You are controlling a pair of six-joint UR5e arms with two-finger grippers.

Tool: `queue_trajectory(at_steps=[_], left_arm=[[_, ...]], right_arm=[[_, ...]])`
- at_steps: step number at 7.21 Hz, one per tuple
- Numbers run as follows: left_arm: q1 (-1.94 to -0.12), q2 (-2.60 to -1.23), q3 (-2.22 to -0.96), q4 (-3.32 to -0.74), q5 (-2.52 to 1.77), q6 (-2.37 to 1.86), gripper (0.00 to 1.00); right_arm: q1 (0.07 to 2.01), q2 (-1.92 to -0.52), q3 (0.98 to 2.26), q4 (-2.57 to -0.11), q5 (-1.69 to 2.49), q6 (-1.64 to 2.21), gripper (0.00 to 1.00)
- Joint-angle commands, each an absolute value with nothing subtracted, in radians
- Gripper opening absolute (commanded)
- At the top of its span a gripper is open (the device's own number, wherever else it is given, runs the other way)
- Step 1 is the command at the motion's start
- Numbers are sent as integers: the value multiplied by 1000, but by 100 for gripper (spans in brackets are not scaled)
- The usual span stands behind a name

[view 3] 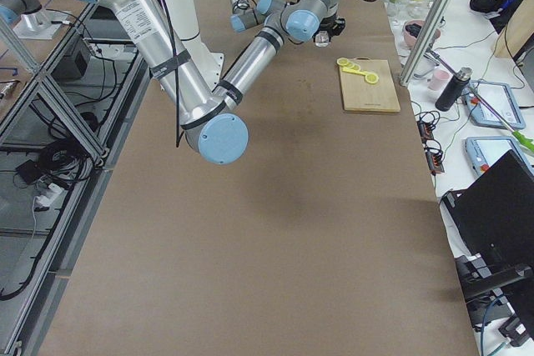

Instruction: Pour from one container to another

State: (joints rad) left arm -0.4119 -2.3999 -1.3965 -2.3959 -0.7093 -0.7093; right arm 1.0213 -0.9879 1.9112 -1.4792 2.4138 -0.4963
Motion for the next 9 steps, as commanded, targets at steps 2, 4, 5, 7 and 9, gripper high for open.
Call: queue_trajectory(at_steps=[2, 4, 5, 7, 9], left_arm=[[-407, -2427, -1324, -2511, -764, -710, 0], [-405, -2425, -1316, -2543, -808, -709, 0], [-403, -2422, -1315, -2545, -808, -709, 0], [-399, -2419, -1313, -2546, -808, -709, 0], [-382, -2419, -1312, -2559, -810, -706, 0]], right_arm=[[958, -988, 1913, -1506, 2398, -489, 0], [923, -991, 1917, -1505, 2361, -488, 0], [922, -994, 1917, -1505, 2364, -488, 0], [948, -1000, 1919, -1502, 2391, -483, 0], [994, -986, 1907, -1525, 2417, -492, 0]])
